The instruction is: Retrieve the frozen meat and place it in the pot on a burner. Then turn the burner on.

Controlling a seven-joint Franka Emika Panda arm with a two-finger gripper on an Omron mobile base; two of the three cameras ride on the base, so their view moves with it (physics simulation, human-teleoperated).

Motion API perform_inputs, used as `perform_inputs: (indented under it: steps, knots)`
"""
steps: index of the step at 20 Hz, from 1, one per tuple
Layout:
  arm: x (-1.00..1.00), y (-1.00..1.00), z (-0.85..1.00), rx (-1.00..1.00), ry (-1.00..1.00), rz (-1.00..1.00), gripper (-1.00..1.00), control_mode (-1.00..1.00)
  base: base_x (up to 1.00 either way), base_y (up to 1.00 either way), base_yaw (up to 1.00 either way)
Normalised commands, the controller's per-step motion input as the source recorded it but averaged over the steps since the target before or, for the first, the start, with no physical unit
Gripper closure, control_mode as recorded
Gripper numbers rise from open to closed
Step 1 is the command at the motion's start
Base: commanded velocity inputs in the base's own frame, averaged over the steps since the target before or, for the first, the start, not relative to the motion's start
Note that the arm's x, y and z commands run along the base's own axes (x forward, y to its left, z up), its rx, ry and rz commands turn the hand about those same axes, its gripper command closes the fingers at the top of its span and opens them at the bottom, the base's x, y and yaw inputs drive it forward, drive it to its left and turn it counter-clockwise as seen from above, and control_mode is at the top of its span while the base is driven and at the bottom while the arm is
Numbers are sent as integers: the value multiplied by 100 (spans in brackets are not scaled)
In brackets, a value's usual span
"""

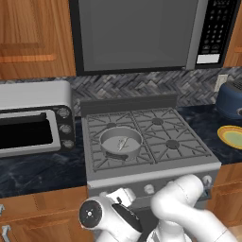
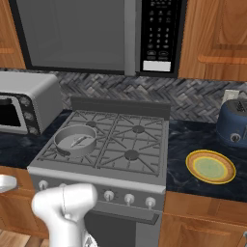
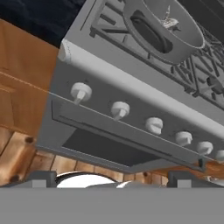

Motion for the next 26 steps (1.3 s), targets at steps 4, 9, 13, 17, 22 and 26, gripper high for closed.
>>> perform_inputs:
  steps: [4, 9, 13, 17, 22, 26]
  knots:
    - [19, 6, -74, 8, -23, 4, -100, -100, 0, 0, 0]
    - [3, 0, -47, 29, -39, 0, -100, -100, 0, 0, 0]
    - [-5, 0, -29, 38, -43, 0, -100, -100, 0, 0, 0]
    - [-5, 0, -19, 34, -36, 0, -100, -100, 0, 0, 0]
    - [-4, 0, -5, 8, -23, 0, -100, -100, 0, 0, 0]
    - [7, 0, 0, 0, 0, 0, -100, -100, 0, 0, 0]
